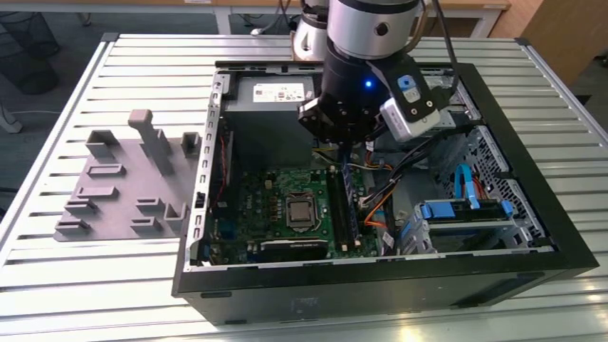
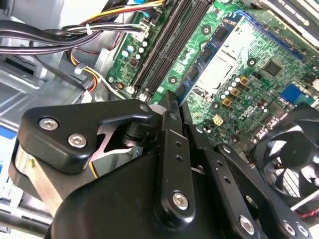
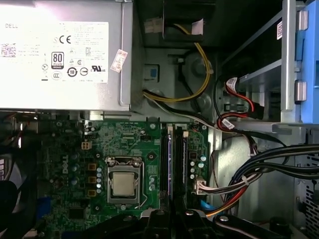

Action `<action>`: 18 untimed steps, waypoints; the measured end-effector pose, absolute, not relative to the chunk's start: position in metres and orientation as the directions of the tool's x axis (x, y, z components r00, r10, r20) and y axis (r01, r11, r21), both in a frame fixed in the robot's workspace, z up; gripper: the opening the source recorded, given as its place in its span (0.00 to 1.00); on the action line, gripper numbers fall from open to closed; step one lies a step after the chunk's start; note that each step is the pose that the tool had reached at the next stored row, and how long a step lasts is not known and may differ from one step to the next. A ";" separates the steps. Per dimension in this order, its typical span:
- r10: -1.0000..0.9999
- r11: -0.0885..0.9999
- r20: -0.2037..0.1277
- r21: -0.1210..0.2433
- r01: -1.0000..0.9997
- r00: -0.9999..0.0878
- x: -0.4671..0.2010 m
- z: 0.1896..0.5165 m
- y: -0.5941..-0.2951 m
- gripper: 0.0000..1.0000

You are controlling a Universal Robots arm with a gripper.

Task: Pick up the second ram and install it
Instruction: 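Insert the second ram into the second slot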

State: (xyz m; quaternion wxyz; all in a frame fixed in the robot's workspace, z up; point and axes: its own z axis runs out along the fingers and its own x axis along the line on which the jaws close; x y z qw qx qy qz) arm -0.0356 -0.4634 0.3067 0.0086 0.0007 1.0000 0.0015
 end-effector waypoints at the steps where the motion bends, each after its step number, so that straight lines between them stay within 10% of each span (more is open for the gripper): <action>1: 0.002 1.000 -0.017 0.003 0.002 -1.000 -0.036 0.305 -0.464 0.14; 18: 0.007 1.000 -0.017 0.003 0.007 -1.000 -0.035 0.274 -0.469 0.14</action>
